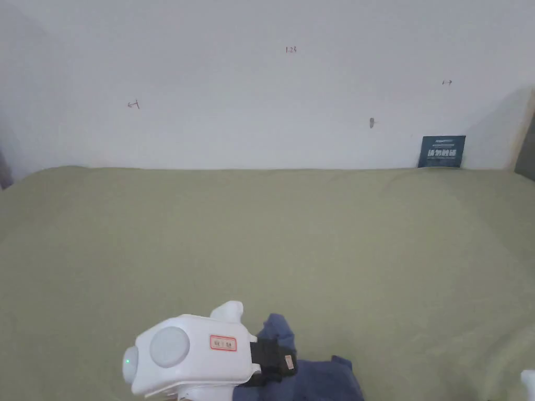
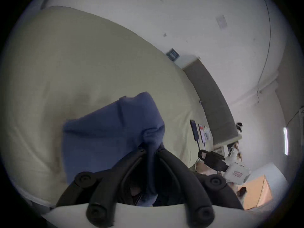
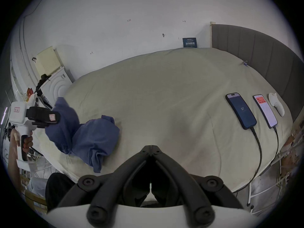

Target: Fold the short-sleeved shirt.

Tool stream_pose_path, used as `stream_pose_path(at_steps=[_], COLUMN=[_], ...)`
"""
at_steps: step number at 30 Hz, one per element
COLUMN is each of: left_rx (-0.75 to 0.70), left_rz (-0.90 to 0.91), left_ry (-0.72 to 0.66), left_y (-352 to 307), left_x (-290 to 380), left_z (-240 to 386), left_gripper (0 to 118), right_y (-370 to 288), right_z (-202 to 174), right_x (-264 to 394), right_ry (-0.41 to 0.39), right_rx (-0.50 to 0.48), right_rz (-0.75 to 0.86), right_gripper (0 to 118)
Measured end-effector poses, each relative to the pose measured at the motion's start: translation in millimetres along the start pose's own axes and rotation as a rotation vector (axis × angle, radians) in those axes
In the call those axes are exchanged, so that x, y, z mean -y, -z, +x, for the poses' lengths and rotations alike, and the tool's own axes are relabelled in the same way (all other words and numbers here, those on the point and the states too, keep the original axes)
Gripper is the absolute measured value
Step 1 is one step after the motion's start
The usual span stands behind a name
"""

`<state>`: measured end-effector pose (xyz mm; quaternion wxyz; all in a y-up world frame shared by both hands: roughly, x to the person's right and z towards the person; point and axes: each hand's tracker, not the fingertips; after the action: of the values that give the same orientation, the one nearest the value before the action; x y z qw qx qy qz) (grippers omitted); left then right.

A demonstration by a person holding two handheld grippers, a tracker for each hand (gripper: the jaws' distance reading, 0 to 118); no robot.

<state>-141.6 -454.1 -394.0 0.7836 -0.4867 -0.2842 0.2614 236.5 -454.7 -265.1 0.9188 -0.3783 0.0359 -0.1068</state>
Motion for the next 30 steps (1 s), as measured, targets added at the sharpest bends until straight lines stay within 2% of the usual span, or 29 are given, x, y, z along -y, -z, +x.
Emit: stream_pose_path(at_steps=[4,6,8,9,11,14,15,16,18,19,22,25,28,30], left_rx=[0.061,0.122,0.261,0.314,0.379,0.323,0.282,0.244,0.236,0.223,0.165,0.186,0.181,0.185], left_rz=[-0.045,-0.022,-0.013,-0.015,-0.004,0.052,0.073,0.085,0.074,0.068,-0.021,-0.183,-0.128,-0.150], left_ry=[-0.053,-0.100,-0.145,-0.163,-0.149,-0.064,-0.052,-0.052,-0.068,-0.075,-0.119,-0.163,-0.041,-0.060], left_y=[29,33,32,30,24,11,9,9,19,29,73,122,125,118], left_x=[7,8,10,11,12,14,14,16,16,20,39,67,75,66], left_z=[-1,-7,-11,-11,-14,-19,-22,-23,-31,-34,-42,-42,-23,-21], left_gripper=[19,52,86,91,92,89,83,73,16,9,6,3,3,3], right_y=[4,6,8,8,8,8,8,8,8,8,6,5,4,3], right_z=[2,0,-1,-1,-2,-2,-2,-2,-2,-3,-5,-6,-8,-12], right_x=[1,2,3,3,3,3,3,3,3,3,2,1,0,-1], right_ry=[-0.008,-0.025,-0.028,-0.025,-0.017,-0.014,-0.013,-0.012,-0.007,-0.002,0.001,-0.008,-0.015,-0.027], right_rx=[0.022,0.027,0.021,0.013,0.003,-0.002,0.000,-0.001,-0.009,-0.015,-0.026,-0.037,-0.033,-0.031], right_rz=[-0.015,-0.025,-0.036,-0.041,-0.040,-0.038,-0.038,-0.037,-0.034,-0.030,-0.012,0.006,0.015,0.018], right_gripper=[0,0,0,0,0,0,0,0,0,0,0,0,0,0])
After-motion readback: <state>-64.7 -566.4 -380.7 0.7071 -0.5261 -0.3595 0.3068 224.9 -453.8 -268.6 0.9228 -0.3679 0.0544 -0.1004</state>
